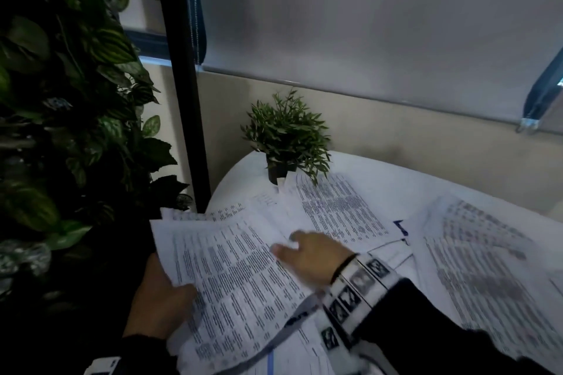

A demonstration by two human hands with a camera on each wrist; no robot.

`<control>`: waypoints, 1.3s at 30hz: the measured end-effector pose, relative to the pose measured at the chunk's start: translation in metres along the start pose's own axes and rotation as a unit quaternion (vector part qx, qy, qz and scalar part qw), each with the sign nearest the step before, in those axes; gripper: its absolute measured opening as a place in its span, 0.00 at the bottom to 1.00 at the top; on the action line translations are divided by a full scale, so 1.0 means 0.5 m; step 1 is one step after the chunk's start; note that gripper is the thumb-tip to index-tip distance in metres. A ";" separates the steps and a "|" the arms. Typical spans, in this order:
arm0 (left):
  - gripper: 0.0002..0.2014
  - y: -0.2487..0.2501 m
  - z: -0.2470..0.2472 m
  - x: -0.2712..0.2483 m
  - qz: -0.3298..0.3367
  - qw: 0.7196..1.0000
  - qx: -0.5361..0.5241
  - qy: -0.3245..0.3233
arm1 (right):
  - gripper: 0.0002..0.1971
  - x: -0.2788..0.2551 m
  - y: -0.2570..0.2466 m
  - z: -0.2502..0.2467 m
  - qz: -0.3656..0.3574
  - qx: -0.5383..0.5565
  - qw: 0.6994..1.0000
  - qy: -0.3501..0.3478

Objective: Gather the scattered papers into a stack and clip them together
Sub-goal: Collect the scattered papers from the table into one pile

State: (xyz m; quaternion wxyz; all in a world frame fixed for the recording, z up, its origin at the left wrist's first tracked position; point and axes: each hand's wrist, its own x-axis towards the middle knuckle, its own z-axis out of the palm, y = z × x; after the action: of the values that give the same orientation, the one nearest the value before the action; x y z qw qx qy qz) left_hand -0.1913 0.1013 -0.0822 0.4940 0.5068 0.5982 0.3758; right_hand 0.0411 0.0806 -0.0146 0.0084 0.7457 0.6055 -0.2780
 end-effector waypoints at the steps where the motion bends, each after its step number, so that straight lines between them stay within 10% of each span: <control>1: 0.33 -0.003 -0.005 0.001 0.003 1.000 0.025 0.002 | 0.42 0.029 0.006 -0.004 0.025 -0.042 0.998 0.041; 6: 0.38 0.004 -0.021 0.003 0.053 0.998 0.043 0.014 | 0.53 0.114 0.038 0.022 0.129 -0.117 0.985 0.009; 16: 0.49 0.020 -0.030 -0.004 0.140 0.990 0.019 -0.007 | 0.10 0.102 0.034 -0.009 0.035 -0.178 0.981 0.067; 23: 0.52 0.030 -0.010 -0.010 0.165 0.985 0.040 -0.033 | 0.18 0.045 0.055 -0.080 0.081 -0.072 0.981 0.159; 33: 0.08 0.066 0.032 -0.040 0.082 0.996 -0.011 0.021 | 0.20 -0.041 -0.097 0.056 -0.123 -0.021 0.980 0.154; 39: 0.18 0.039 0.037 -0.032 0.008 0.999 -0.035 0.012 | 0.14 -0.057 -0.151 0.127 -0.259 0.038 0.965 0.012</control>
State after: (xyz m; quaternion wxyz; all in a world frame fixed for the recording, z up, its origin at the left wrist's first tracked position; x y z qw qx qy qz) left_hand -0.1686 0.0888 -0.0648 0.5016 0.4895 0.5864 0.4062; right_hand -0.0566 0.0530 -0.0319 -0.0997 0.5661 0.7671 -0.2849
